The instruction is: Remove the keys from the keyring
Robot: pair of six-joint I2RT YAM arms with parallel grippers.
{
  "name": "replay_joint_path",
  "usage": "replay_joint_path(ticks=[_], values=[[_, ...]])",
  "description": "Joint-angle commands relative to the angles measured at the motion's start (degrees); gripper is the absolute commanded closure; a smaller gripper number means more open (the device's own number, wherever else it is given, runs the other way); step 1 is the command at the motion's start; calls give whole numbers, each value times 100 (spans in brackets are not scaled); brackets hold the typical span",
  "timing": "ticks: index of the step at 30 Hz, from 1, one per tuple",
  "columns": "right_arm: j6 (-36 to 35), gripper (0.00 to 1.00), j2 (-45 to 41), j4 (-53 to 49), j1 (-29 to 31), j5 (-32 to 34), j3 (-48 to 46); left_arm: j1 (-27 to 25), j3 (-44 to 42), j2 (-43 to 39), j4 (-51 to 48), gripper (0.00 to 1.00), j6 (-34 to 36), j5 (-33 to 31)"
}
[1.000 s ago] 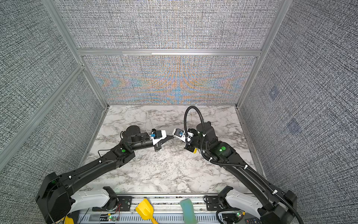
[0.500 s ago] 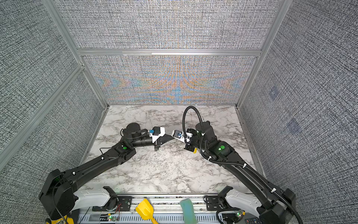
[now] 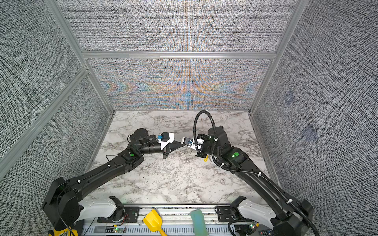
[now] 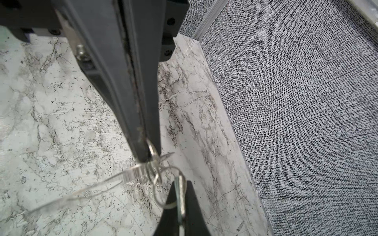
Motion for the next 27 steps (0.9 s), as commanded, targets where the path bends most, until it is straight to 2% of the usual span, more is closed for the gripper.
replay_joint_path(ticks=[1, 12, 22, 27], values=[[18, 100, 5, 223, -24, 171, -79, -1, 24, 24, 305, 100, -126, 479], [213, 100, 5, 763, 37, -244, -448, 17, -162, 117, 1204, 100, -692, 355], [301, 100, 89, 1036, 247, 39, -511, 68, -442, 249, 2139, 100, -1343, 117], [561, 81, -154, 865, 247, 234, -499, 130, -509, 242, 2356, 100, -1528, 96]])
